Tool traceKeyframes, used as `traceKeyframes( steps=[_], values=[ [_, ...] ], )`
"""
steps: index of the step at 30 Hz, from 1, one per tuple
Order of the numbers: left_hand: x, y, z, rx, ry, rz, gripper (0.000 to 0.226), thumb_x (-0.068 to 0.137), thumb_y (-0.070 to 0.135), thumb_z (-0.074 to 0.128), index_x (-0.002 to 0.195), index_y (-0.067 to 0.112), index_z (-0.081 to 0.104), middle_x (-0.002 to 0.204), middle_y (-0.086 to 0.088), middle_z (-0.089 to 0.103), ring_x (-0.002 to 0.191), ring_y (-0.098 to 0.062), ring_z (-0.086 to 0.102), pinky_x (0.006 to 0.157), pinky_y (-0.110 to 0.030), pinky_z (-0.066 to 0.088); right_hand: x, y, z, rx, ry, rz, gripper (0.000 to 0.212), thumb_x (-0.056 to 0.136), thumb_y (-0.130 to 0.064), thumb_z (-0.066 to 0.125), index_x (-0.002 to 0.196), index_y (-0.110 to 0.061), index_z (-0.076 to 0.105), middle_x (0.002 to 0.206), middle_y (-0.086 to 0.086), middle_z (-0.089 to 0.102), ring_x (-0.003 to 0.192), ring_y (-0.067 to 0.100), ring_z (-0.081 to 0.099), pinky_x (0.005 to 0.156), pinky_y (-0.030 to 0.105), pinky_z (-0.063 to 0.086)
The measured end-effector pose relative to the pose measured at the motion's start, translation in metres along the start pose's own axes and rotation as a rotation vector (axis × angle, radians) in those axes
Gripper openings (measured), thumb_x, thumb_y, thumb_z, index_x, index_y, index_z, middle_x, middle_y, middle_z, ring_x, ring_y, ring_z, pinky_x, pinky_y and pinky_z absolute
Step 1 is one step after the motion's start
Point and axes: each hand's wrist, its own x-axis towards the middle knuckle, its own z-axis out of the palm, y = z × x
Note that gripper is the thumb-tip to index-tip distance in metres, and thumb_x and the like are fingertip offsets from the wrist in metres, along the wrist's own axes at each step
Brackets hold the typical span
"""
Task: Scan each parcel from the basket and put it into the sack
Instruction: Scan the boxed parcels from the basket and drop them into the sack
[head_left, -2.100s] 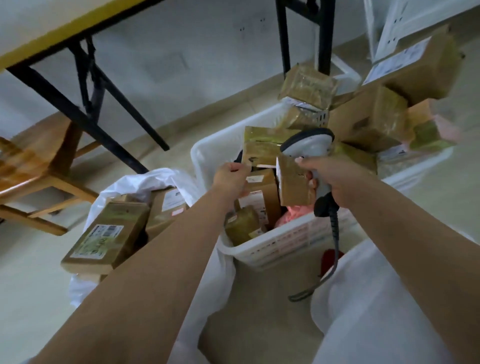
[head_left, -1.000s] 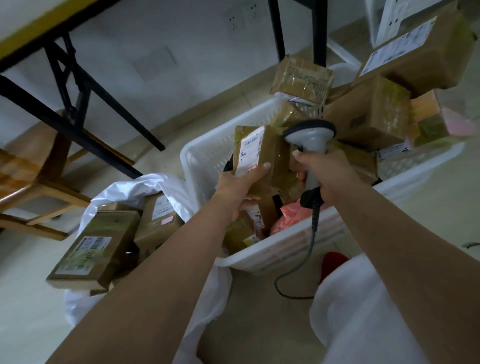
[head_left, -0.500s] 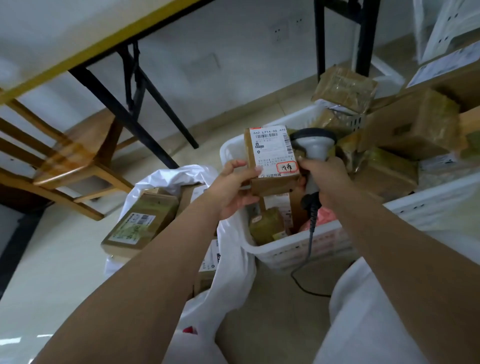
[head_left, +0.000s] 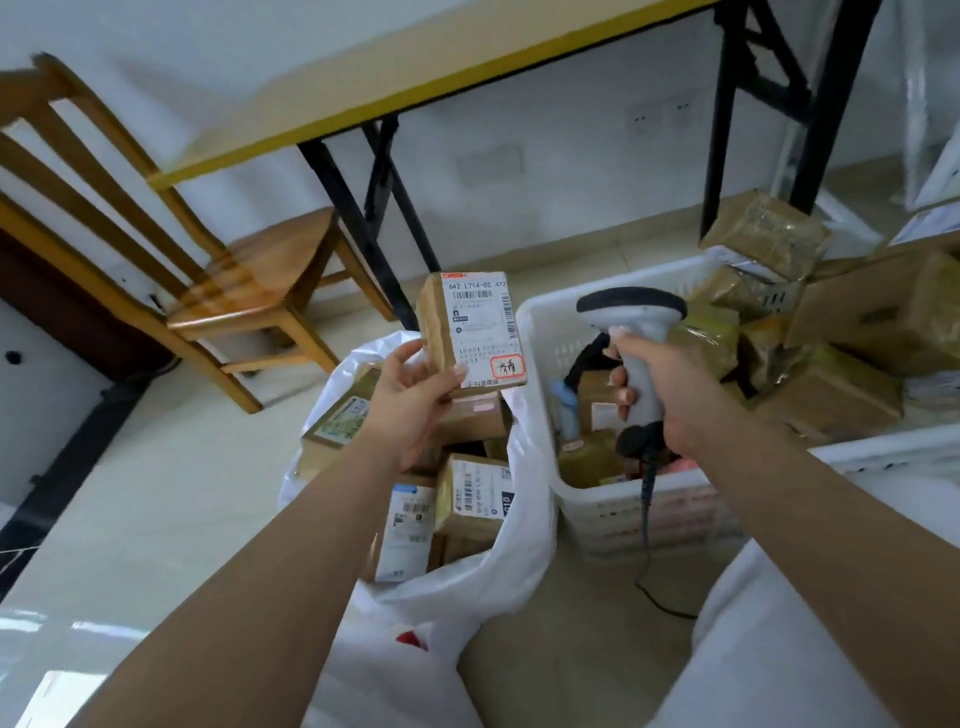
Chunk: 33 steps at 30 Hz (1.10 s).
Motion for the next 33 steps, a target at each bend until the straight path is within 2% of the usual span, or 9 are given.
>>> traceKeyframes(
  steps=[6, 9, 12, 16, 18, 20, 23, 25, 33],
  values=[
    [-0.017, 0.023, -0.041, -0.012, 0.147, 0.085, 0.062, 0.088, 0.012, 0.071, 0.142, 0.020, 0.043, 0.114, -0.007, 0.070, 0.096, -0.017, 0.072, 0.071, -0.027, 0.060, -0.043, -0.011, 0.066, -0.199, -0.135, -0.135, 0.040, 0.087, -0.036, 0.072, 0.111, -0.007, 0.059, 0.070, 0.004, 0.059, 0.047, 0.011, 0.047, 0.047, 0.025, 0.046],
    [-0.022, 0.029, -0.058, 0.002, 0.183, 0.115, 0.069, 0.086, 0.014, 0.073, 0.146, 0.020, 0.041, 0.120, -0.008, 0.069, 0.100, -0.018, 0.071, 0.084, -0.031, 0.058, -0.063, -0.017, 0.092, -0.216, -0.179, -0.175, 0.039, 0.088, -0.033, 0.071, 0.112, -0.005, 0.057, 0.065, 0.004, 0.057, 0.043, 0.010, 0.044, 0.044, 0.022, 0.043],
    [-0.029, 0.034, -0.071, -0.018, 0.201, 0.140, 0.068, 0.086, 0.013, 0.073, 0.146, 0.019, 0.041, 0.113, -0.004, 0.069, 0.101, -0.018, 0.070, 0.085, -0.031, 0.057, -0.077, -0.022, 0.109, -0.214, -0.199, -0.207, 0.036, 0.088, -0.031, 0.072, 0.109, -0.007, 0.053, 0.061, 0.004, 0.054, 0.038, 0.010, 0.041, 0.041, 0.020, 0.041],
    [-0.033, 0.036, -0.082, -0.042, 0.228, 0.133, 0.065, 0.088, 0.011, 0.071, 0.145, 0.019, 0.042, 0.103, -0.002, 0.070, 0.092, -0.017, 0.072, 0.068, -0.025, 0.058, -0.089, -0.027, 0.123, -0.249, -0.193, -0.264, 0.045, 0.089, -0.028, 0.071, 0.118, -0.001, 0.049, 0.064, 0.006, 0.052, 0.039, 0.010, 0.039, 0.043, 0.022, 0.038],
    [-0.031, 0.034, -0.087, -0.042, 0.246, 0.119, 0.068, 0.087, 0.012, 0.072, 0.146, 0.019, 0.041, 0.105, -0.003, 0.069, 0.092, -0.017, 0.072, 0.066, -0.024, 0.057, -0.093, -0.029, 0.127, -0.262, -0.190, -0.286, 0.052, 0.089, -0.027, 0.071, 0.124, 0.004, 0.049, 0.065, 0.006, 0.051, 0.039, 0.010, 0.039, 0.043, 0.022, 0.038],
    [-0.028, 0.031, -0.092, -0.024, 0.257, 0.105, 0.070, 0.085, 0.014, 0.074, 0.147, 0.019, 0.041, 0.109, -0.006, 0.069, 0.094, -0.018, 0.072, 0.070, -0.026, 0.058, -0.094, -0.029, 0.130, -0.273, -0.195, -0.291, 0.051, 0.089, -0.028, 0.071, 0.122, 0.004, 0.050, 0.064, 0.006, 0.051, 0.038, 0.010, 0.038, 0.042, 0.022, 0.038],
    [-0.021, 0.026, -0.097, 0.006, 0.272, 0.077, 0.074, 0.084, 0.016, 0.076, 0.148, 0.021, 0.040, 0.113, -0.006, 0.069, 0.098, -0.020, 0.071, 0.091, -0.037, 0.057, -0.094, -0.029, 0.131, -0.290, -0.216, -0.281, 0.048, 0.088, -0.029, 0.071, 0.120, 0.001, 0.052, 0.062, 0.005, 0.051, 0.038, 0.010, 0.039, 0.042, 0.023, 0.039],
    [-0.018, 0.024, -0.100, 0.028, 0.291, 0.051, 0.074, 0.083, 0.018, 0.077, 0.147, 0.023, 0.041, 0.114, -0.005, 0.068, 0.101, -0.021, 0.070, 0.097, -0.042, 0.054, -0.094, -0.029, 0.132, -0.300, -0.227, -0.275, 0.050, 0.088, -0.029, 0.071, 0.121, 0.002, 0.052, 0.061, 0.004, 0.051, 0.039, 0.010, 0.039, 0.041, 0.022, 0.039],
    [-0.016, 0.017, -0.099, 0.069, 0.326, 0.000, 0.072, 0.084, 0.022, 0.076, 0.147, 0.026, 0.041, 0.105, 0.001, 0.066, 0.105, -0.021, 0.067, 0.099, -0.044, 0.052, -0.094, -0.028, 0.130, -0.301, -0.232, -0.256, 0.050, 0.088, -0.030, 0.071, 0.123, 0.001, 0.053, 0.060, 0.003, 0.051, 0.038, 0.009, 0.040, 0.041, 0.021, 0.040]
  ],
)
